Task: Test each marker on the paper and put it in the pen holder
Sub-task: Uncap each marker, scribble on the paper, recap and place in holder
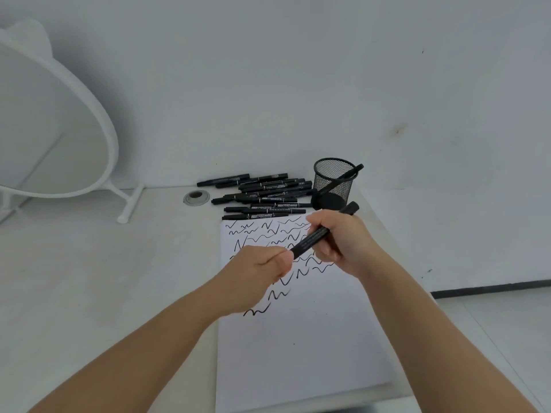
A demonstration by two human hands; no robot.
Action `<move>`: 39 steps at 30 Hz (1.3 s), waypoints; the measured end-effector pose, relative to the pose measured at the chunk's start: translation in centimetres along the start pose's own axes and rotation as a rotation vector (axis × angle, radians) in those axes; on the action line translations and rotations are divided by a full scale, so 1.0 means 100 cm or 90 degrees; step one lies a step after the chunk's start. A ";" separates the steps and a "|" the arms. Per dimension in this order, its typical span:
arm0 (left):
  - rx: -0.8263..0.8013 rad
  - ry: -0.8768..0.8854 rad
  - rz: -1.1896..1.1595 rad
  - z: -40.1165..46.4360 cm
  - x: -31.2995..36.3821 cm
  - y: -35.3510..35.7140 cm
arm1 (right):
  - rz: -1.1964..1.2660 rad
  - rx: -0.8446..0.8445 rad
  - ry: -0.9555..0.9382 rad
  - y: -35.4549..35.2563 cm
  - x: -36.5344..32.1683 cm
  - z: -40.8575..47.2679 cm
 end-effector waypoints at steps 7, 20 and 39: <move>-0.070 -0.209 -0.474 -0.018 -0.047 -0.019 | 0.039 0.188 -0.121 -0.077 -0.033 0.003; 0.136 -0.061 0.252 0.000 -0.061 0.007 | -0.199 0.242 -0.189 -0.037 0.059 -0.025; 0.130 -0.083 0.187 -0.001 -0.065 0.008 | -0.275 0.281 -0.264 -0.043 0.057 -0.025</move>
Point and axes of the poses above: each hand's wrist, its own z-axis towards the middle knuckle, its own y-axis out of the palm, x = y × z, the point moved 3 cm from there along z, towards the middle knuckle, and after that the axes turned 13 degrees about z, right-handed, at the moved point
